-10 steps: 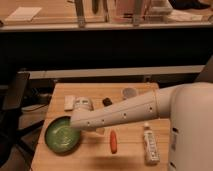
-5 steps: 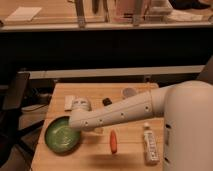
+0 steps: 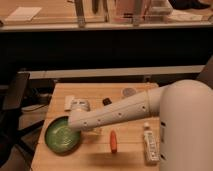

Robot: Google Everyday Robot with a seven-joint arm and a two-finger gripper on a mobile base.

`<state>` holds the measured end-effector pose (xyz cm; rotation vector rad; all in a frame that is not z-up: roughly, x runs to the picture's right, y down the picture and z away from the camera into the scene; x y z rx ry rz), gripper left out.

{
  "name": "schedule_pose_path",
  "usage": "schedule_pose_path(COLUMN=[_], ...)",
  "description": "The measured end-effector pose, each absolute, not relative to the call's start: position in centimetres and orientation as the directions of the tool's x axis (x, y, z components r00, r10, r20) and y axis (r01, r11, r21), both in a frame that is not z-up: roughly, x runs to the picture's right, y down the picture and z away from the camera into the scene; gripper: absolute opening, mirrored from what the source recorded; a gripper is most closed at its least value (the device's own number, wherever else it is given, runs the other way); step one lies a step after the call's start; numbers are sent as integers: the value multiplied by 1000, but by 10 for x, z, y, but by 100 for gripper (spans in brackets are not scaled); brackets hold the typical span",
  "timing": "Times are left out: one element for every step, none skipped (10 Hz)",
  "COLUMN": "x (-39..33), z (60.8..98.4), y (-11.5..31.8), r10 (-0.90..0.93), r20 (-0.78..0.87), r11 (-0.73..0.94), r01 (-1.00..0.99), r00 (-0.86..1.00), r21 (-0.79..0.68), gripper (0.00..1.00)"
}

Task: Drag the ceramic bowl in a circle

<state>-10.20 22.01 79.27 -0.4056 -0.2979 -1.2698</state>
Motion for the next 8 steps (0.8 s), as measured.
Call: schedule_pose_path(x=[-101, -103, -105, -104, -103, -104, -104, -105], z=[794, 794, 795, 796, 796, 797, 798, 799], y=[220, 221, 220, 220, 220, 220, 219, 219], r10=[-859, -864, -866, -867, -867, -868, -870, -872], r20=[434, 435, 435, 434, 434, 433, 433, 431], r11=[238, 224, 217, 216, 216, 211, 207, 200], r01=[963, 967, 969, 969, 969, 970, 971, 973], r00=[270, 255, 246, 246, 246, 242, 237, 231], r21=[-129, -122, -117, -119, -118, -118, -117, -115], gripper=[80, 79, 75, 65, 60, 52, 44, 35])
